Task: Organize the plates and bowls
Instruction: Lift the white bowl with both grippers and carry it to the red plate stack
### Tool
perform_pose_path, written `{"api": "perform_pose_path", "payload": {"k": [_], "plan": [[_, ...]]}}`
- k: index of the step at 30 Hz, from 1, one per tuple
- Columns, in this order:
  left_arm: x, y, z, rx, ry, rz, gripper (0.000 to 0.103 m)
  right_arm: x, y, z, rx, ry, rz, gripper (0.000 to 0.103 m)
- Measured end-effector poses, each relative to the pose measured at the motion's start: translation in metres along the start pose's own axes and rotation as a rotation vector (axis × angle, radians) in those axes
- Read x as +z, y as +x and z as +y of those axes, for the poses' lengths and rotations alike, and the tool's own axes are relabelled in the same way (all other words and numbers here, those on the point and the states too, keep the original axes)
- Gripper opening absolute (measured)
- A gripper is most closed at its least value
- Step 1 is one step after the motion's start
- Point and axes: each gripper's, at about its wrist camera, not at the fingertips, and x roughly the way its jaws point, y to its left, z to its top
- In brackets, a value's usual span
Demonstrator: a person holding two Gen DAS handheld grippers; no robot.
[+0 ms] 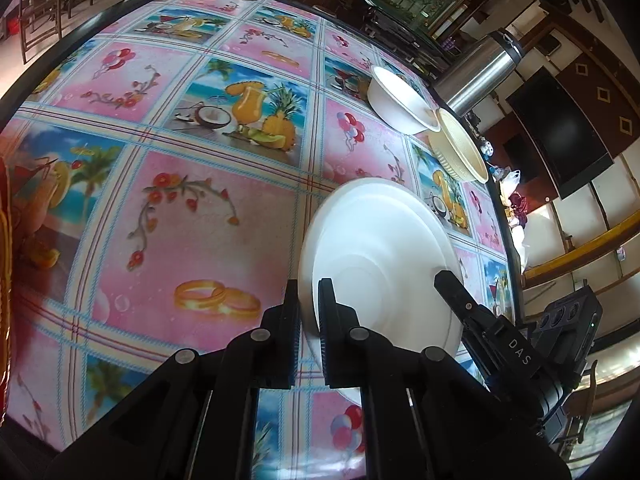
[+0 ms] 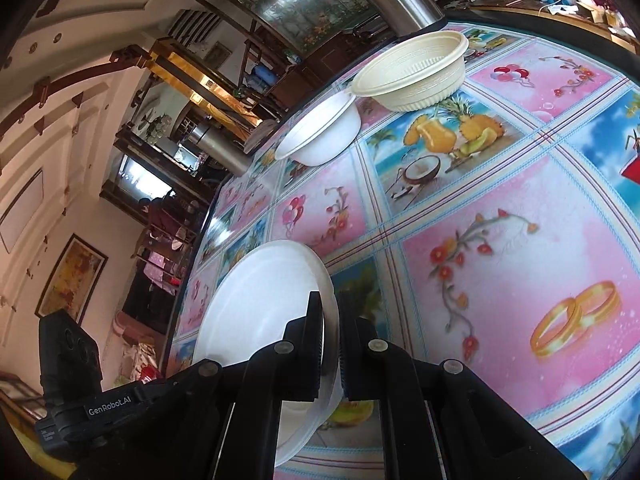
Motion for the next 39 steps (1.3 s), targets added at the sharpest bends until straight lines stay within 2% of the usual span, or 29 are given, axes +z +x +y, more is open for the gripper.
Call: {"api": "perform_pose_path", "payload": {"k": [4, 12, 17, 25, 39], "plan": [[-0.021, -0.022, 0.015, 0.039, 0.018, -0.018, 0.007, -0.024, -0.005, 0.014, 0.015, -0.02, 0.03, 0.007], [-0.06, -0.052, 0.04, 0.06, 0.045, -0.029, 0.009, -0.063, -0.015, 0.038, 0.023, -0.068, 0.149, 0.007], [-0.081, -0.065, 0.053, 0.081, 0.055, -0.047, 0.009, -0.084, -0.022, 0.06, 0.008, -0.138, 0.171, 0.007], [-0.093, -0.083, 0.067, 0.133, 0.079, -0.095, 0.01, -0.113, -0.026, 0.078, 0.025, -0.191, 0.213, 0.008], [-0.089, -0.097, 0.078, 0.162, 0.105, -0.145, 0.01, -0.117, -0.021, 0.097, 0.065, -0.193, 0.22, 0.008]]}}
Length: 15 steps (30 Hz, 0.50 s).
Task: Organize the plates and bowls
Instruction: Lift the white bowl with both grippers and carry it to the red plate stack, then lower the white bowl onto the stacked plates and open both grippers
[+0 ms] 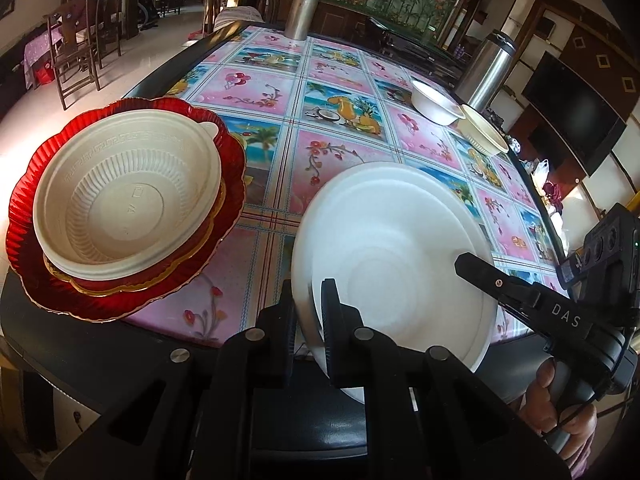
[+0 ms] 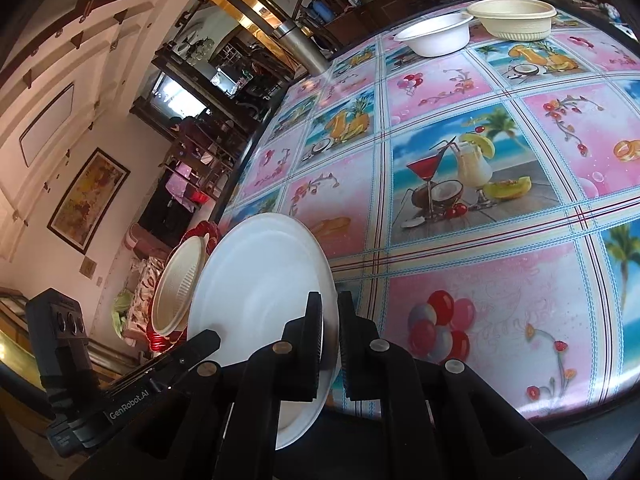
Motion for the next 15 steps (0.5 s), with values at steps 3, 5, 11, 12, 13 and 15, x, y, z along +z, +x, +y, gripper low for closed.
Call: {"api": "perform_pose_path", "payload": {"k": [3, 5, 11, 12, 13, 15], "plan": [[0.004, -0.008, 0.0, 0.009, 0.009, -0.03, 0.01, 0.001, -0.002, 0.008, 0.001, -0.012, -0.011, 0.008], [0.007, -0.013, 0.001, 0.015, 0.014, -0.047, 0.01, 0.003, -0.002, 0.013, 0.007, -0.016, -0.016, 0.008], [0.019, -0.027, 0.007, 0.025, 0.017, -0.093, 0.01, 0.011, -0.004, 0.026, 0.023, -0.031, -0.031, 0.008], [0.021, -0.029, 0.008, 0.026, 0.015, -0.097, 0.01, 0.013, -0.004, 0.029, 0.029, -0.031, -0.034, 0.008], [0.023, -0.03, 0.01, 0.028, 0.011, -0.101, 0.01, 0.015, -0.005, 0.033, 0.034, -0.033, -0.04, 0.008], [0.028, -0.035, 0.015, 0.036, 0.006, -0.116, 0.01, 0.02, -0.007, 0.04, 0.041, -0.042, -0.053, 0.008]]}}
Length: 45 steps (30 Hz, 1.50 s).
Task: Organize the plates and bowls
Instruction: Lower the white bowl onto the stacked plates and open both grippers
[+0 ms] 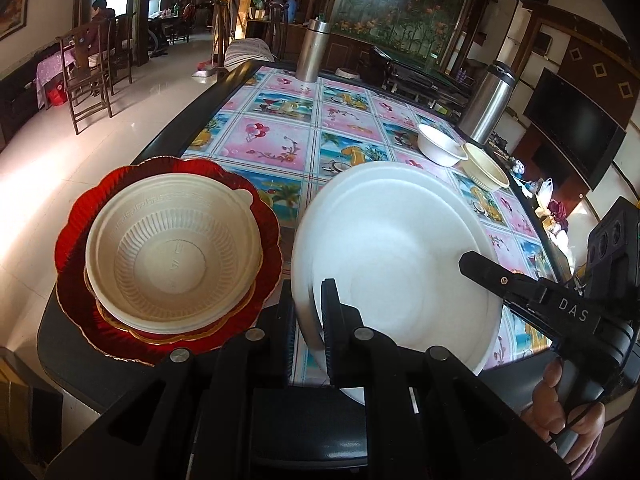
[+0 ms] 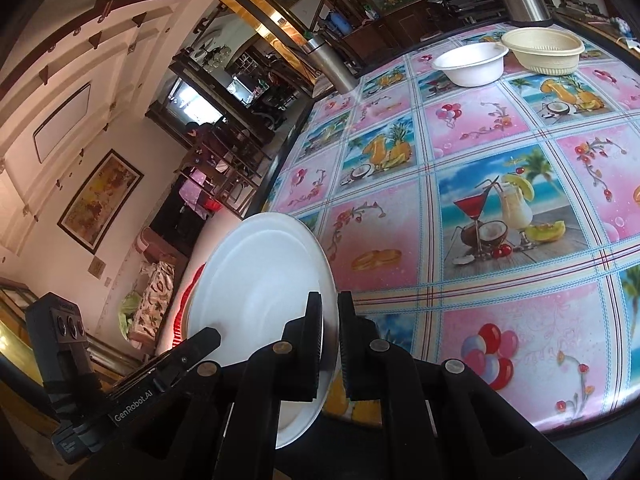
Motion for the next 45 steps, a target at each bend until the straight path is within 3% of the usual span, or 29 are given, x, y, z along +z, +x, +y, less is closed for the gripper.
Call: {"api": "perform_pose_path", "payload": {"k": [5, 12, 20, 29, 45], "plan": [[0.021, -0.014, 0.027, 0.036, -0.04, -0.046, 0.01, 0.014, 0.006, 0.027, 0.028, -0.034, -0.022, 0.008], [0.04, -0.032, 0.081, 0.126, -0.136, -0.092, 0.01, 0.024, 0.046, 0.083, 0.089, -0.102, 0.009, 0.008], [0.036, -0.021, 0.117, 0.178, -0.2, -0.054, 0.01, 0.013, 0.091, 0.129, 0.136, -0.151, 0.072, 0.008], [0.029, 0.008, 0.124, 0.158, -0.235, 0.031, 0.01, 0.005, 0.123, 0.116, 0.096, -0.119, 0.137, 0.008], [0.023, 0.017, 0.14, 0.167, -0.266, 0.07, 0.01, 0.0, 0.15, 0.111, 0.05, -0.116, 0.173, 0.008]]}}
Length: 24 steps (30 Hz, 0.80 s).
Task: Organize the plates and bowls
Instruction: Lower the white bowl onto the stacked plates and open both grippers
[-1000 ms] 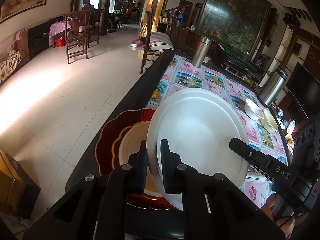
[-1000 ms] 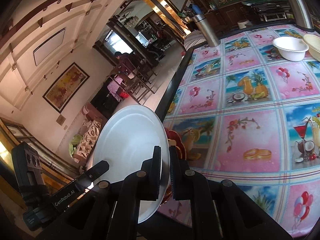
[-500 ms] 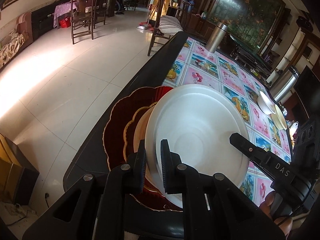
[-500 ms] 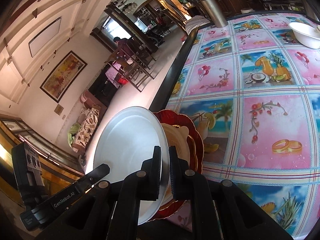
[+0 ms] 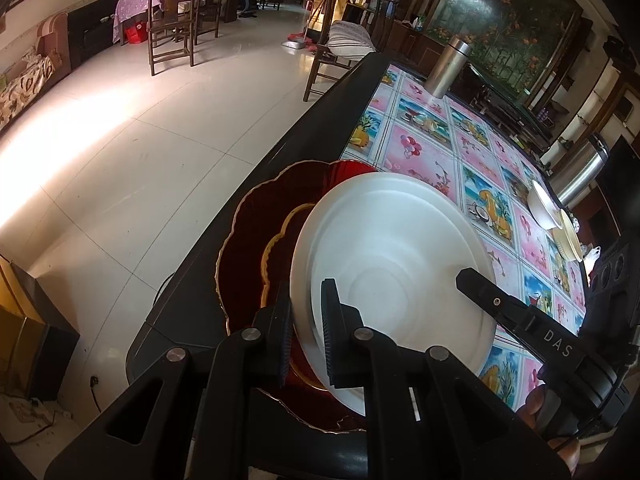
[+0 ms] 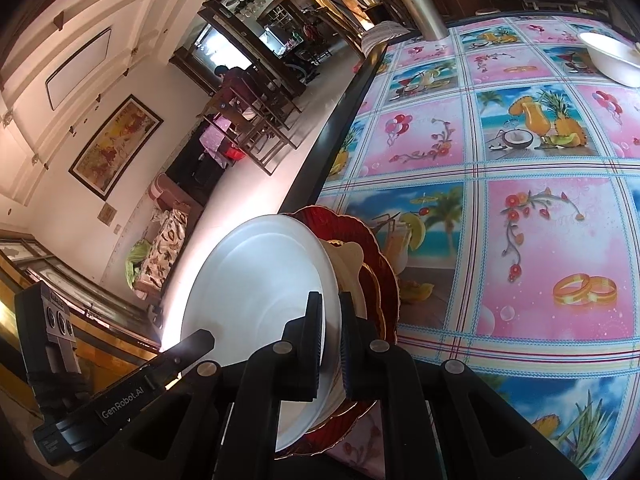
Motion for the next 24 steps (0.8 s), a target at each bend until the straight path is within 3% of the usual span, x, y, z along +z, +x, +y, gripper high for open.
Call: {"api": "perform_pose_path", "payload": {"k": [7, 18, 24], "plan": [[-0.002, -0.007, -0.006, 0.081, 0.054, -0.043, 0.011, -0.002, 0.008, 0.004, -0.024, -0.014, 0.001, 0.008], [0.001, -0.036, 0.002, 0.114, 0.055, -0.114, 0.012, 0.0, 0.005, 0.005, -0.028, -0.016, 0.0, 0.008], [0.001, -0.039, -0.005, 0.11, 0.073, -0.118, 0.012, 0.001, 0.004, 0.007, 0.01, -0.012, 0.034, 0.017]]}}
